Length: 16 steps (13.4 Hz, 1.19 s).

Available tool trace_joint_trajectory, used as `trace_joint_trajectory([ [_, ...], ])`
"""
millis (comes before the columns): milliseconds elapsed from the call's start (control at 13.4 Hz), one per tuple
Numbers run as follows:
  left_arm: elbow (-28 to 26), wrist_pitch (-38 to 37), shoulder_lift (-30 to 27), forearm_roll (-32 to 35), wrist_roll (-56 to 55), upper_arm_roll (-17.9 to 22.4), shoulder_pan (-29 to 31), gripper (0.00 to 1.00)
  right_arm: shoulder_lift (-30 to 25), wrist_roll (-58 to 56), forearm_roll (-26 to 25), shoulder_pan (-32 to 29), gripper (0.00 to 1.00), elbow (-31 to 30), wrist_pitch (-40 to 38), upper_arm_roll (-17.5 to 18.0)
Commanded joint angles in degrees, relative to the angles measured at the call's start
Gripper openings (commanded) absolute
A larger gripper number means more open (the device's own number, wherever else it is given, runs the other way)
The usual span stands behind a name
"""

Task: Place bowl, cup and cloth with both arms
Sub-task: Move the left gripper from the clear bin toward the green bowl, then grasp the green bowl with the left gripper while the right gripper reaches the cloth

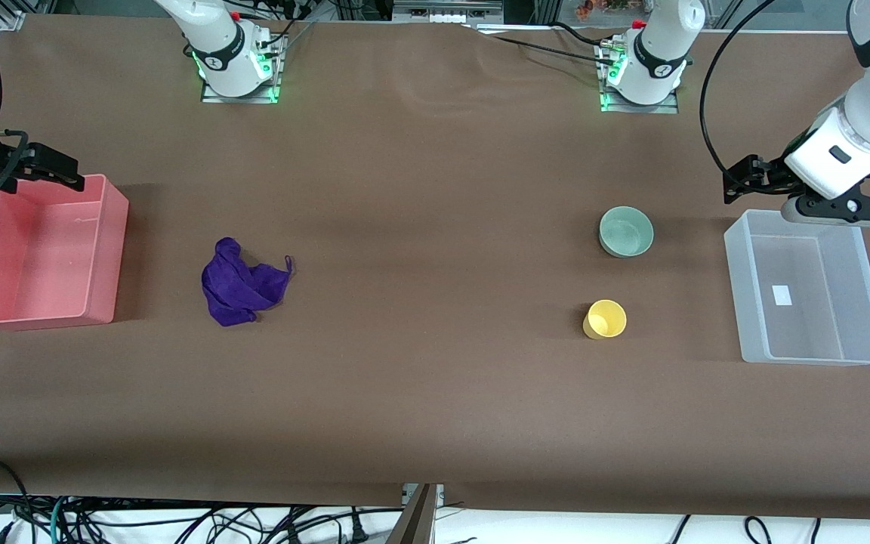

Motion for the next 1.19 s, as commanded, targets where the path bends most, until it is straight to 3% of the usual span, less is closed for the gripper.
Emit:
trace_joint_trajectory([
  [0, 2.0, -2.0, 3.0, -0.6, 1.4, 0.0, 0.7, 1.00, 0.8, -0.6, -0.8, 0.1, 1.00, 1.9, -0.8, -0.1],
  [299, -4.8, 1.9, 3.7, -1.3, 1.6, 0.0, 0.7, 1.00, 0.7, -0.6, -0.8, 0.2, 1.00, 2.0, -0.8, -0.1],
  [448, -12.2, 10.0, 4.1, -1.4, 4.0, -0.1, 0.7, 1.00, 0.7, -0.6, -0.8, 0.1, 1.00, 1.9, -0.8, -0.1],
  [672, -20.6, 20.9, 7.0, -1.5, 16.2, -0.2, 0.2, 1.00, 0.8, -0.6, -0.8, 0.1, 1.00, 1.9, 0.1, -0.2],
  [970, -24.4, 34.5, 15.7, -0.7, 34.6, -0.2, 0.0, 1.00, 5.1, -0.6, -2.1, 0.1, 1.00, 1.8, 1.1, -0.2],
  [1119, -24.4, 37.2, 19.7, -1.2, 41.2, -0.2, -1.7, 1.00, 7.3, -0.6, -2.2, 0.5, 1.00, -0.3, 5.3, -0.1],
])
